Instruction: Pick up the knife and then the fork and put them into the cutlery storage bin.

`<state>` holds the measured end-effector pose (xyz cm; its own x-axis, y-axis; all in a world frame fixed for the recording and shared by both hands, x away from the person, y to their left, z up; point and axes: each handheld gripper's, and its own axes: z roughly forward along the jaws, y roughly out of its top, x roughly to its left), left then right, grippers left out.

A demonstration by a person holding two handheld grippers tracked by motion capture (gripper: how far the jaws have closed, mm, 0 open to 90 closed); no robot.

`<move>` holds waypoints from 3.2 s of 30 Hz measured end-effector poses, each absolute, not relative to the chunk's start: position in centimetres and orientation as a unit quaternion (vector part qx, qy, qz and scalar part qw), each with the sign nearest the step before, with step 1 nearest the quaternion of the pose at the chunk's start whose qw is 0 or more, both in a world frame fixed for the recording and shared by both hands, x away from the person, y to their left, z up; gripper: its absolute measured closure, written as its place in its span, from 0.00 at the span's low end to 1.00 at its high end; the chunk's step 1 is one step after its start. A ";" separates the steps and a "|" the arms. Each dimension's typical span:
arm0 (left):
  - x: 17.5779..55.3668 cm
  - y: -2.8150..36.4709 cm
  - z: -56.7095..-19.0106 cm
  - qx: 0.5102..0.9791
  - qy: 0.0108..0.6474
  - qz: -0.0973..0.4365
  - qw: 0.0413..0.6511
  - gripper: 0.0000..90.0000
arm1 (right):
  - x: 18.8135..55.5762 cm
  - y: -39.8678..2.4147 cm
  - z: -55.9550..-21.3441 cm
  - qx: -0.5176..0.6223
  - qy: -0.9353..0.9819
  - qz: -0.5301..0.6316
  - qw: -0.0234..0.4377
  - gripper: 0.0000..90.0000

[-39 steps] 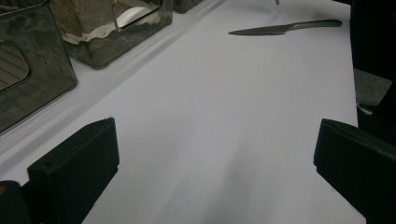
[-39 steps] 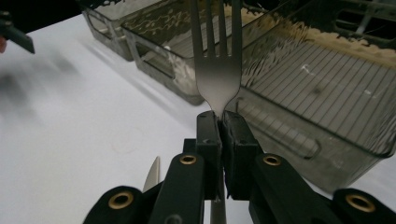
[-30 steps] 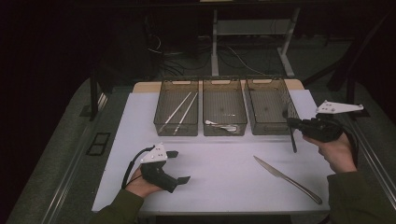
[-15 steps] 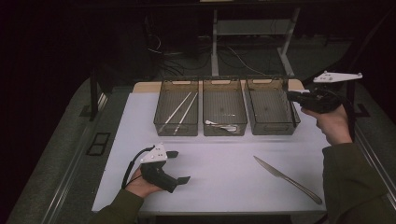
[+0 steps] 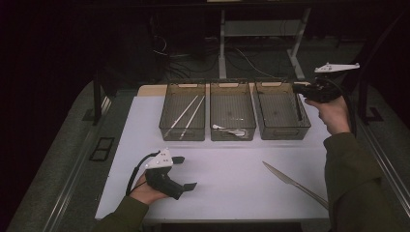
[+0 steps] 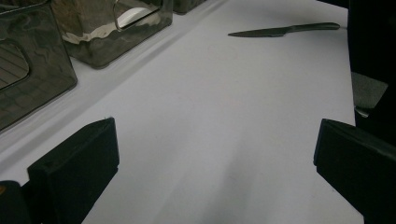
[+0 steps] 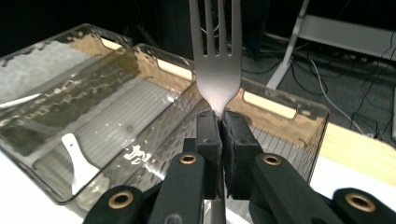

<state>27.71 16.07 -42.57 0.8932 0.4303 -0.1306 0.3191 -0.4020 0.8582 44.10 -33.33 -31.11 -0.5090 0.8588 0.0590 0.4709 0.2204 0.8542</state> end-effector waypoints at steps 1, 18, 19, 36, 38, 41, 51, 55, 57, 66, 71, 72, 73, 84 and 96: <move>27.7 16.1 -42.6 0.835 0.225 0.056 0.500 0.00 | 44.3 -33.4 -31.4 0.447 0.750 0.436 0.219 0.95; 27.7 16.1 -42.6 0.836 0.223 0.056 0.498 0.00 | 44.9 -33.7 -35.5 0.477 0.773 0.378 0.179 0.95; 27.7 16.1 -42.6 0.836 0.223 0.056 0.498 0.00 | 45.0 -33.8 -35.8 0.476 0.775 0.375 0.177 0.95; 27.7 16.1 -42.6 0.836 0.224 0.054 0.499 0.00 | 46.4 -32.8 -38.6 0.498 0.782 0.340 0.157 0.93; 27.7 16.1 -42.6 0.836 0.223 0.054 0.499 0.00 | 46.4 -32.7 -38.8 0.498 0.784 0.336 0.158 0.86; 27.7 16.1 -42.6 0.836 0.222 0.054 0.498 0.00 | 46.3 -32.7 -38.8 0.500 0.781 0.338 0.157 0.79; 27.7 16.1 -42.6 0.837 0.222 0.054 0.497 0.00 | 44.9 -33.2 -37.2 0.487 0.769 0.396 0.122 0.57; 27.7 16.1 -42.6 0.837 0.222 0.055 0.497 0.00 | 43.6 -33.2 -36.6 0.478 0.773 0.399 0.124 0.54; 27.6 16.1 -42.6 0.837 0.222 0.055 0.497 0.00 | 42.9 -33.3 -36.5 0.473 0.773 0.406 0.121 0.53; 27.6 16.0 -42.6 0.838 0.221 0.057 0.496 0.00 | 38.9 -33.1 -35.7 0.439 0.780 0.425 0.135 0.48; 27.6 16.0 -42.6 0.838 0.222 0.057 0.495 0.00 | 36.7 -33.1 -35.9 0.430 0.789 0.420 0.130 0.48; 27.6 16.0 -42.6 0.838 0.222 0.057 0.495 0.00 | 36.5 -33.1 -36.0 0.428 0.790 0.419 0.128 0.48; 27.6 16.0 -42.5 0.838 0.222 0.058 0.495 0.00 | 36.0 -33.0 -36.1 0.427 0.793 0.415 0.127 0.49; 27.6 16.1 -42.6 0.836 0.225 0.056 0.497 0.00 | 32.6 -32.9 -36.9 0.404 0.820 0.387 0.118 0.55; 27.6 16.1 -42.5 0.837 0.225 0.058 0.496 0.00 | 29.2 -32.5 -38.5 0.384 0.859 0.325 0.094 0.60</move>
